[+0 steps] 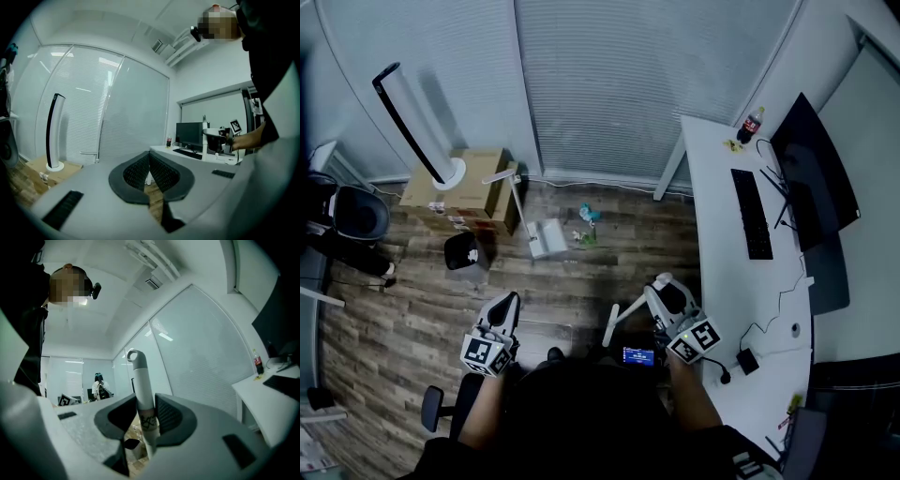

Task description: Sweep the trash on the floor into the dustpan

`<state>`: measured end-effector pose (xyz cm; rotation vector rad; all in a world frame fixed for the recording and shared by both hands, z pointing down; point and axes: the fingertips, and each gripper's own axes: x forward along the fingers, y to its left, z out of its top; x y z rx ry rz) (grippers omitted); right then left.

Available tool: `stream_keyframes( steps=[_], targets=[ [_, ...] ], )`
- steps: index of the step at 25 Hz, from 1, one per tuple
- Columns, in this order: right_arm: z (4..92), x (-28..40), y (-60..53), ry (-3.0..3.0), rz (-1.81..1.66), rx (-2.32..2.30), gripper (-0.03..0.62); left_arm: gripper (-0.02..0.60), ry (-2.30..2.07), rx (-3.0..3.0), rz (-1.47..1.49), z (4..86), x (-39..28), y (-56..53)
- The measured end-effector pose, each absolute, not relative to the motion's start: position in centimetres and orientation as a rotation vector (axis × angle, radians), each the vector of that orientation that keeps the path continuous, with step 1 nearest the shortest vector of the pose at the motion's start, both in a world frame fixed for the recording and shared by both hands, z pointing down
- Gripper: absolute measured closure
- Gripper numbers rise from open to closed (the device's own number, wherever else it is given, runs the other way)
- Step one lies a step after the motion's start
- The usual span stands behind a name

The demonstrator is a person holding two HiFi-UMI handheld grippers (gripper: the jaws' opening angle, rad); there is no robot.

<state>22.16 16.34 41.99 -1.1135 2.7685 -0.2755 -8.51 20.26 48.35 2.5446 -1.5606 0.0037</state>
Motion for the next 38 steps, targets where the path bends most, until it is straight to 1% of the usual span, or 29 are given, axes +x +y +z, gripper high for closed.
stream_keyframes(
  steps=[10, 15, 19, 26, 30, 34, 38],
  targets=[
    [42.6, 25.8, 15.7, 2.725, -0.286, -1.148, 0.485, 0.587, -1.531, 2.527, 0.033, 48.4, -6.0, 19.5],
    [43.2, 27.8, 15.2, 2.704, -0.301, -1.15, 0.485, 0.586, -1.531, 2.514, -0.027, 48.2, -4.9, 19.0],
    [43.9, 29.1, 14.4, 2.691, -0.303, -1.164, 0.485, 0.588, -1.566, 2.51, 0.017, 48.5, -4.1, 18.6],
    [44.6, 28.8, 12.9, 2.706, -0.316, -1.111, 0.484, 0.588, -1.576, 2.473, -0.041, 46.8, -2.7, 18.3],
    [44.9, 28.5, 12.5, 2.713, -0.324, -1.086, 0.482, 0.586, -1.59, 2.455, -0.027, 48.2, -3.2, 17.9],
    [45.5, 29.6, 11.5, 2.683, -0.318, -1.144, 0.482, 0.588, -1.552, 2.485, -0.055, 48.2, -2.3, 15.8],
    [46.2, 29.5, 9.3, 2.636, -0.34, -1.228, 0.482, 0.586, -1.517, 2.5, -0.05, 48.9, -2.9, 12.7]
  ],
)
